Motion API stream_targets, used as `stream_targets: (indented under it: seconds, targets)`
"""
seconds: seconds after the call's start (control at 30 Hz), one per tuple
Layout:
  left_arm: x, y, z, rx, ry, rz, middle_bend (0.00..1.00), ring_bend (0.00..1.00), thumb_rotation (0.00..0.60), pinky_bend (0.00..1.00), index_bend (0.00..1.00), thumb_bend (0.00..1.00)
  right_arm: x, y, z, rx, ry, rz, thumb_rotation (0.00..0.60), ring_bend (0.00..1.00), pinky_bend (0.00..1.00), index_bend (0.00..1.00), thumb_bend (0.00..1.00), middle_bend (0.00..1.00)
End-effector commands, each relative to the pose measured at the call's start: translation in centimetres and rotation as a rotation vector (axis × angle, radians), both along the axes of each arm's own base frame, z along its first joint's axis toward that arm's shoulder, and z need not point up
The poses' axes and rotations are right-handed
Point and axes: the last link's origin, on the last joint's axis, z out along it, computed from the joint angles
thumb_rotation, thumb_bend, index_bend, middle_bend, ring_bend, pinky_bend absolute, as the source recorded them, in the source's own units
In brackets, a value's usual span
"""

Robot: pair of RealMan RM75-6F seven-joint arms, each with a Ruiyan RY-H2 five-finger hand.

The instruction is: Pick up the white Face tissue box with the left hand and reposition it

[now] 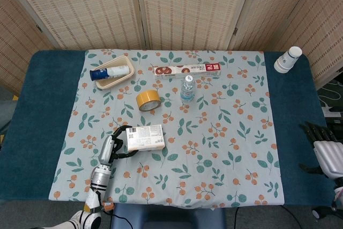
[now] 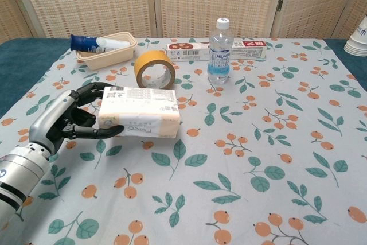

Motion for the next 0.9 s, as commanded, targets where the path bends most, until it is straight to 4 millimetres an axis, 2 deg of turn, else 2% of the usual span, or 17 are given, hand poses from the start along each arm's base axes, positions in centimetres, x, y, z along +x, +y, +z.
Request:
stream_targets:
  seconds: [0.03, 0.3, 0.7, 0.83, 0.9]
  targets:
    - [-0.1, 0.4, 0.0, 0.017, 0.000, 0.000, 0.51, 1.00, 0.600, 1.00, 0.44, 0.16, 0.0, 0.0, 0.0, 0.001, 0.001, -0.001, 0.600, 0.00, 0.00, 0.03, 0.12, 0.00]
    - [-0.7, 0.7, -0.1, 0.021, 0.002, 0.012, 0.51, 1.00, 0.600, 1.00, 0.44, 0.16, 0.0, -0.2, -0.2, 0.004, 0.006, -0.007, 0.600, 0.00, 0.00, 0.03, 0.12, 0.00]
    - [-1.9, 0.7, -1.1, -0.016, 0.045, 0.047, 0.48, 1.00, 0.600, 1.00, 0.42, 0.16, -0.1, -0.2, -0.1, -0.002, 0.006, -0.011, 0.600, 0.00, 0.00, 0.03, 0.12, 0.00]
    - [-2.1, 0.7, -1.3, -0.029, 0.052, 0.045, 0.44, 1.00, 0.600, 1.00, 0.32, 0.16, -0.1, -0.2, -0.1, 0.001, 0.006, -0.009, 0.600, 0.00, 0.00, 0.02, 0.12, 0.00]
    - [-2.2, 0.7, -1.3, -0.039, 0.055, 0.044, 0.41, 1.00, 0.600, 1.00, 0.19, 0.15, -0.1, -0.2, -0.1, 0.001, 0.003, -0.006, 0.600, 0.00, 0.00, 0.02, 0.12, 0.02]
